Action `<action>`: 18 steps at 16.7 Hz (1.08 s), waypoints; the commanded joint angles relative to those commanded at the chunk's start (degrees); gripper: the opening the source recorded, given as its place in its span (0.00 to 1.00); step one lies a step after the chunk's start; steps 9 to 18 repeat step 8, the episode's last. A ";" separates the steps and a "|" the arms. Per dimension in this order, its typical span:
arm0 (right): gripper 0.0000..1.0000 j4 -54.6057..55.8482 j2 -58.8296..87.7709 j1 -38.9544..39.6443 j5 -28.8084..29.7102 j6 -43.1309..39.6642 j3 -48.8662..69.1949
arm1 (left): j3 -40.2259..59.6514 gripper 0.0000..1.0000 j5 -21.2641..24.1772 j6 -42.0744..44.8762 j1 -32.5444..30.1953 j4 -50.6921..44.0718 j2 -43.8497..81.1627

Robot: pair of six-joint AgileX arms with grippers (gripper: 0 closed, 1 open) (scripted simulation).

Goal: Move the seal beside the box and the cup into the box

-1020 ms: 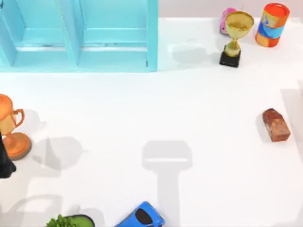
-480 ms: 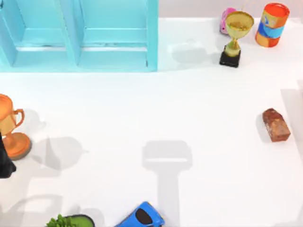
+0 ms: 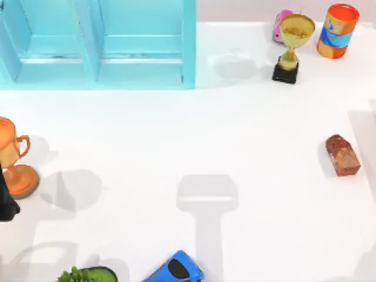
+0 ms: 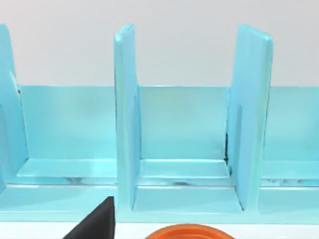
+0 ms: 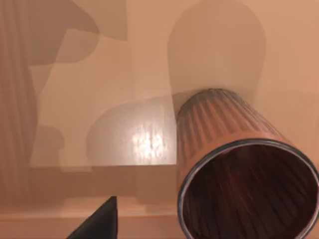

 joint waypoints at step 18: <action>1.00 -16.41 -2.87 0.24 -0.09 -0.37 13.60 | 0.00 1.00 0.00 0.00 0.00 0.00 0.00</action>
